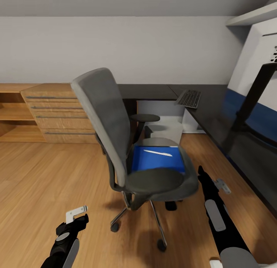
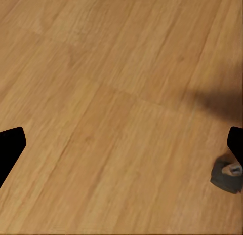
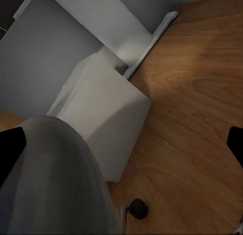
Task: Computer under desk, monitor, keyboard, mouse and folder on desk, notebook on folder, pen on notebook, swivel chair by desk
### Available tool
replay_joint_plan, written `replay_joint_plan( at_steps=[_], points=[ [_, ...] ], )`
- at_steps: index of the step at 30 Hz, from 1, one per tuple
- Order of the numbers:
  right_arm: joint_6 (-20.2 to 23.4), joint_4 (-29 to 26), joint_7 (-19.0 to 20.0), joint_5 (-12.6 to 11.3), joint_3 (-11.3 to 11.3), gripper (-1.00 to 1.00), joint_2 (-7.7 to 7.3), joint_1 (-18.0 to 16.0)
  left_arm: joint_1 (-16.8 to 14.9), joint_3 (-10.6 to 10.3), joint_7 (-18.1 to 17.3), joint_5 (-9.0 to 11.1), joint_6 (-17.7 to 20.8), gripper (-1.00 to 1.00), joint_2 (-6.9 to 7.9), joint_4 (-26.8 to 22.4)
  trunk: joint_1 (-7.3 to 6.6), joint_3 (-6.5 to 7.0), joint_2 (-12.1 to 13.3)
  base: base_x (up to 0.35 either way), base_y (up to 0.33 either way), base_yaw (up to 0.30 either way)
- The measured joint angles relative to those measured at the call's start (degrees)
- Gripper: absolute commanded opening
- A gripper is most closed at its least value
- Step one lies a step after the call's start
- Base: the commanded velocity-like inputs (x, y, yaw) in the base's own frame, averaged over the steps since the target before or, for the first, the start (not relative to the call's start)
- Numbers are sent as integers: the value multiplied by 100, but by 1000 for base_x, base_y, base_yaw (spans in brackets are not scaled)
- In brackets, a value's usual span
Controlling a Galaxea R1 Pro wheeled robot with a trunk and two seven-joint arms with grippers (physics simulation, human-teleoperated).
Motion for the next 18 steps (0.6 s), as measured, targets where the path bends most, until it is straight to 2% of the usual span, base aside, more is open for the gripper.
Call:
replay_joint_plan(
  at_steps=[6, 9, 18],
  points=[
    [215, 2, 3, 6, -85, 100, -1, -1, 1, 3, 0, 2, 0, 100, 1, 0, 1, 0, 0, 169, 0, 0],
    [602, -30, 15, 16, -91, 100, -1, -3, 1, 9, 8, 6, 0, 100, 5, 1, 2, 1, -1, 14, 0, 0],
    [656, -19, 24, 6, -67, 100, 57, 0, 0, 16, 0, 6, 0, 100, 7, -14, 3, 0, 0, 0, 0, 0]
  ],
)
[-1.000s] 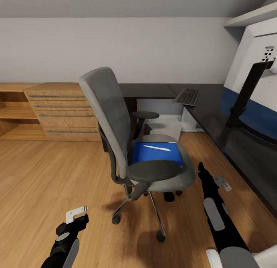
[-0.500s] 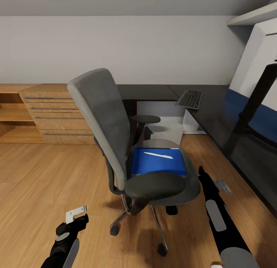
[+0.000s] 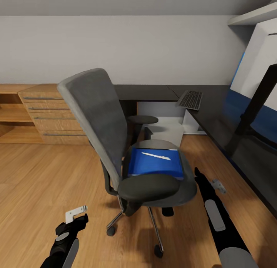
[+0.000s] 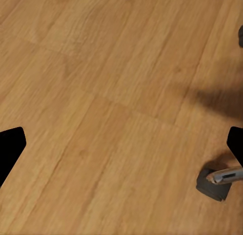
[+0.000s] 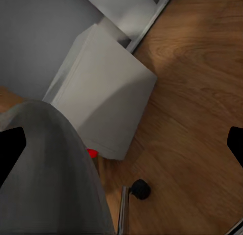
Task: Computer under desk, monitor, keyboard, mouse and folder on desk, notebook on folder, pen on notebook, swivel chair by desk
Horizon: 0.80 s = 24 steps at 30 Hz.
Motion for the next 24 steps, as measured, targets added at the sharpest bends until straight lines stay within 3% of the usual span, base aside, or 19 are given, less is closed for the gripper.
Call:
replay_joint_plan(
  at_steps=[8, 11, 13, 16, 19, 24],
  points=[
    [-1, -2, -3, 0, 5, 100, 13, 0, 0, 165, 11, -1, 0, 100, 16, -9, 0, 0, 0, 0, 0, 10],
    [-1, -4, -5, 5, 2, 100, 12, -1, 1, 397, 2, 2, 1, 100, 24, -11, 0, 0, 0, 0, 0, 66],
    [-1, -4, -7, 6, 4, 100, 18, -2, 1, 791, -16, 5, 2, 100, 29, -18, 0, 0, 0, 0, 0, 112],
    [-2, -4, -8, 8, 3, 100, 25, -2, 2, 1213, -36, 19, -4, 100, 27, -45, 0, 0, 0, 0, 0, 152],
    [-2, -4, -8, 6, 5, 100, 46, -2, 2, 1374, -45, 21, -9, 100, 29, 83, 0, 0, 0, 0, 0, 197],
    [-2, -2, -8, 4, 5, 100, 49, -2, 2, 1399, -38, -5, -16, 100, 27, 277, 0, 3, 0, 0, 0, 247]
  ],
)
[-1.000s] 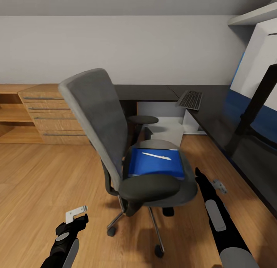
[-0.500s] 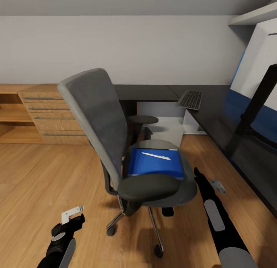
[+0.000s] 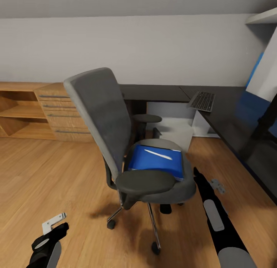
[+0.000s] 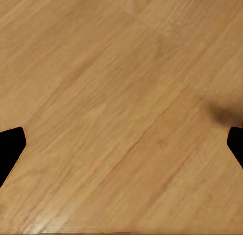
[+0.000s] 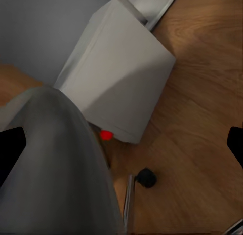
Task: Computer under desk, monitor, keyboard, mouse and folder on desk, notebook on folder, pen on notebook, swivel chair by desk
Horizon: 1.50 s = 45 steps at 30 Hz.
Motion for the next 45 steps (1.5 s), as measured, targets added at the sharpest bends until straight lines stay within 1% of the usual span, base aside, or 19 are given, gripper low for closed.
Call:
replay_joint_plan(
  at_steps=[26, 29, 31, 33, 43, 45],
  points=[
    [3, -46, 0, 10, 3, 100, 3, -2, 1, -92, 4, -4, -1, 100, -27, 17, 0, 21, 0, 0, 0, 273],
    [6, -55, 0, 11, 13, 100, 5, -2, 2, -92, -17, 5, -151, 100, -33, 10, -1, 21, 0, 0, 0, 275],
    [8, -58, 0, 5, 20, 100, 4, -1, 0, -94, -35, 8, -278, 100, -34, 14, 0, 22, 0, 18, 0, 133],
    [9, -64, 0, 1, 19, 100, 1, 1, -1, -94, -41, 4, -318, 100, -33, 16, -1, 21, 0, 151, 0, 54],
    [9, -100, 0, -1, 21, 100, -5, 2, -2, -97, -45, 8, -346, 100, -35, 19, 0, 21, 0, 56, 0, 8],
    [6, -103, 0, 2, 21, 100, -7, 2, -2, -99, -45, 8, -346, 100, -36, 20, -5, 65, 2, 3, 0, 0]
  ],
)
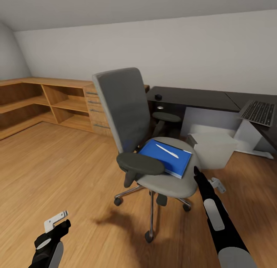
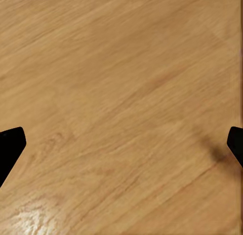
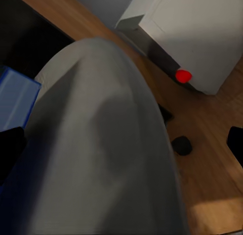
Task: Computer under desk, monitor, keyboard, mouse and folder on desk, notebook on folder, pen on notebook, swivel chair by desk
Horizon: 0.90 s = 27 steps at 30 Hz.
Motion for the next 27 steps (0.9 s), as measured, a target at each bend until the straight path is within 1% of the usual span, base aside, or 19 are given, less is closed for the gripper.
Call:
replay_joint_plan(
  at_steps=[13, 21, 27],
  points=[
    [-5, -13, 0, -5, 3, 100, 8, 0, 0, -5, 0, -5, 2, 100, -1, -1, -34, 288, 17, 0, 0, 0],
    [-5, -43, -6, 2, 8, 100, 79, 0, 0, -38, 2, -8, 1, 100, -1, 1, -54, 466, 28, 0, 0, 0],
    [-1, -39, -10, -3, 3, 100, 92, 0, 0, -40, 2, -7, 6, 100, 3, 0, -54, 466, 29, 0, 0, 0]
  ],
)
